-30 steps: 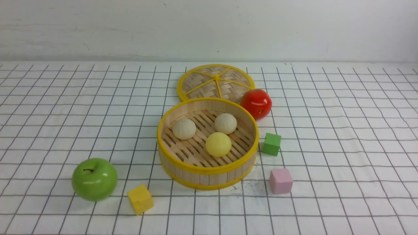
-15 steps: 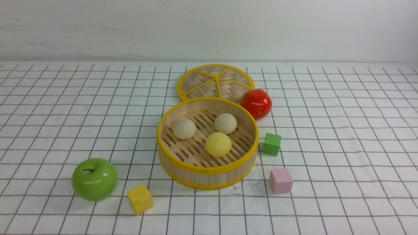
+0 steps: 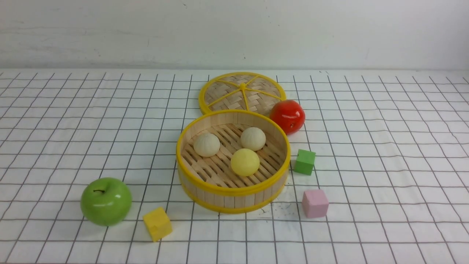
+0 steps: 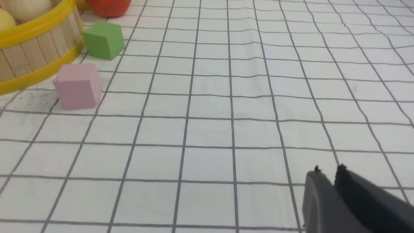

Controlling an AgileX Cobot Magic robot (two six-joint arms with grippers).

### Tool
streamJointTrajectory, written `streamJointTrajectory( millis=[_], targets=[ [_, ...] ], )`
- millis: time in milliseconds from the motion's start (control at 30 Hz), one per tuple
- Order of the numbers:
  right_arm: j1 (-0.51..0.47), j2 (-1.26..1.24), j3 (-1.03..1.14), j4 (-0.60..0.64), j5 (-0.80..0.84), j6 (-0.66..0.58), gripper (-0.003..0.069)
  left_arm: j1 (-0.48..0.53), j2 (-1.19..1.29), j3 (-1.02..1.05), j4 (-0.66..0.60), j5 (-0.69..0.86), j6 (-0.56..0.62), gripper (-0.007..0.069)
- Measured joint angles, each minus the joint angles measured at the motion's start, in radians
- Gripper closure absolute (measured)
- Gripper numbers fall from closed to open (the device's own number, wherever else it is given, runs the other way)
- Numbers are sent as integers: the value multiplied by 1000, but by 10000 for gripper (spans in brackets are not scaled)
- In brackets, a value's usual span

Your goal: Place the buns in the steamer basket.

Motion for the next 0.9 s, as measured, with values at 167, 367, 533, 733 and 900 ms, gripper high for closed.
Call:
streamJointTrajectory(
  millis=[167,367,533,733,900],
  targets=[
    [0,0,0,0,0,-2,577,0,0,0,0,0,0,387],
    [0,0,0,0,0,-2,571,0,0,0,0,0,0,387],
    [0,0,0,0,0,-2,566,0,0,0,0,0,0,387],
    [0,0,0,0,0,-2,559,0,0,0,0,0,0,387],
    [0,0,1,0,0,-3,552,0,0,0,0,0,0,387]
  ],
)
